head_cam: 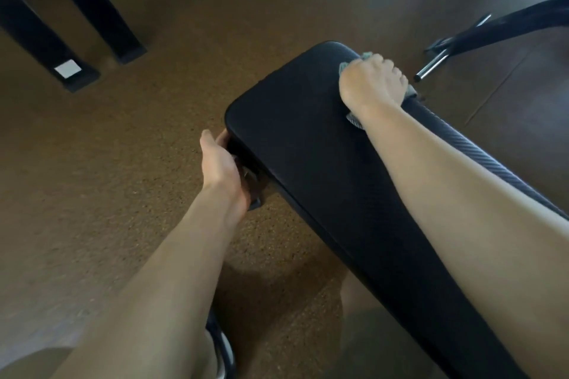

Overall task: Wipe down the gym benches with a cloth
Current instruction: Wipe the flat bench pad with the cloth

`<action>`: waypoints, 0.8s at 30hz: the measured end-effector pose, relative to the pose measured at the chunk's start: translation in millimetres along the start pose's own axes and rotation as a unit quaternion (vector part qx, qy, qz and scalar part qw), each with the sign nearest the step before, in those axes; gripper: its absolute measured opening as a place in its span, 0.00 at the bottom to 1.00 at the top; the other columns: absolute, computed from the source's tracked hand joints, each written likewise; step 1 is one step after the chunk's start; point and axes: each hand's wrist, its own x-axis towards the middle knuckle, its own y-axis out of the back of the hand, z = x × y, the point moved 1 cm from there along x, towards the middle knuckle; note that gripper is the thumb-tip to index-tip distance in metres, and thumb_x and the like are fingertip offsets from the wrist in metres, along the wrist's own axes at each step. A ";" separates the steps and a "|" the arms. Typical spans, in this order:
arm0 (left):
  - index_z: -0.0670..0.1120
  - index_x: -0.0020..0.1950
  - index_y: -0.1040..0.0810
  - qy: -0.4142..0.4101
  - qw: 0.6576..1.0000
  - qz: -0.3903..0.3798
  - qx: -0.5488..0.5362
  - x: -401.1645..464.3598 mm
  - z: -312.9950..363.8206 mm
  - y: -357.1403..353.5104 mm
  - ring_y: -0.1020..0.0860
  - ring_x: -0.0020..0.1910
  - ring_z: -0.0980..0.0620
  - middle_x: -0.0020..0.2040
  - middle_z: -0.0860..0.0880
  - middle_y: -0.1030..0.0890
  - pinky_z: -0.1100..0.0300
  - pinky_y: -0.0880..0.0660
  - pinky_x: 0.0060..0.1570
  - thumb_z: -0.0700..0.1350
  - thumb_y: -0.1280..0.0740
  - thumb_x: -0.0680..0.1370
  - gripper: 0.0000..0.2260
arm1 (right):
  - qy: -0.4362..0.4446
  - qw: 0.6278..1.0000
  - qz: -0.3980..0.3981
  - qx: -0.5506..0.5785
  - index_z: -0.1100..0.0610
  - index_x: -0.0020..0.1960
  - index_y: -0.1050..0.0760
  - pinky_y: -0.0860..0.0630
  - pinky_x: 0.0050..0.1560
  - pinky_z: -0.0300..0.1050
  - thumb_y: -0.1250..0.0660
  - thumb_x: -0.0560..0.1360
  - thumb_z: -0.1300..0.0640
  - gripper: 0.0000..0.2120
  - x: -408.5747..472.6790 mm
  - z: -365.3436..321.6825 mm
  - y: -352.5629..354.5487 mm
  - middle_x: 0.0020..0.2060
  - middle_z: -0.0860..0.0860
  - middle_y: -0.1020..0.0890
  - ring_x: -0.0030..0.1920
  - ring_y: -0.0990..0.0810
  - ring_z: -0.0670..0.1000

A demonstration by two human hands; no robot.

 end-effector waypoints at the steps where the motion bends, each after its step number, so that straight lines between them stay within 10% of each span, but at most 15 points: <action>1: 0.54 0.67 0.20 -0.001 1.000 -0.010 0.004 3.7 0.2 4.7 0.17 0.51 0.51 0.55 0.50 0.15 0.63 0.21 0.28 0.63 0.52 0.86 0.26 | 0.009 1.000 0.004 -0.004 0.64 0.77 0.38 0.41 0.75 0.54 0.50 0.85 0.45 0.29 4.0 -16.1 -4.8 0.75 0.60 0.32 0.75 0.34 0.61; 7: 0.54 0.71 0.22 -0.004 0.998 -0.065 0.017 20.1 2.7 22.4 0.20 0.61 0.51 0.62 0.51 0.17 0.56 0.23 0.48 0.67 0.55 0.84 0.30 | 0.083 0.996 0.001 -0.039 0.62 0.77 0.35 0.43 0.77 0.56 0.51 0.82 0.52 0.26 12.3 -79.1 -19.8 0.74 0.59 0.32 0.74 0.35 0.62; 10: 0.51 0.77 0.29 -0.016 0.996 -0.092 -0.004 27.7 3.9 28.1 0.27 0.72 0.50 0.72 0.51 0.23 0.52 0.31 0.72 0.67 0.55 0.84 0.32 | 0.225 0.972 -0.062 -0.038 0.55 0.50 0.20 0.31 0.63 0.57 0.52 0.78 0.54 0.20 -23.6 -114.4 -32.3 0.57 0.57 0.18 0.50 0.24 0.58; 12: 0.49 0.80 0.33 -0.017 0.995 -0.096 -0.031 31.6 6.0 31.0 0.29 0.75 0.48 0.75 0.49 0.25 0.49 0.37 0.78 0.66 0.55 0.84 0.32 | 0.306 0.947 -0.079 -0.051 0.53 0.37 0.28 0.30 0.57 0.55 0.52 0.81 0.54 0.19 -54.3 -124.3 -42.4 0.43 0.52 0.19 0.42 0.28 0.56; 19: 0.46 0.76 0.29 0.005 0.990 -0.095 -0.101 35.7 5.4 35.5 0.23 0.69 0.43 0.69 0.43 0.20 0.45 0.30 0.73 0.66 0.55 0.84 0.33 | 0.479 0.874 -0.082 -0.025 0.54 0.51 0.22 0.36 0.67 0.50 0.47 0.83 0.52 0.15 -100.5 -99.9 -35.9 0.53 0.51 0.19 0.60 0.24 0.55; 24: 0.47 0.79 0.31 0.029 0.991 -0.102 -0.085 32.2 6.4 38.3 0.28 0.74 0.42 0.74 0.43 0.25 0.43 0.37 0.76 0.67 0.56 0.83 0.34 | 0.641 0.730 -0.018 -0.235 0.59 0.51 0.15 0.42 0.78 0.58 0.45 0.78 0.51 0.21 -164.7 -50.6 -52.6 0.50 0.55 0.14 0.58 0.21 0.58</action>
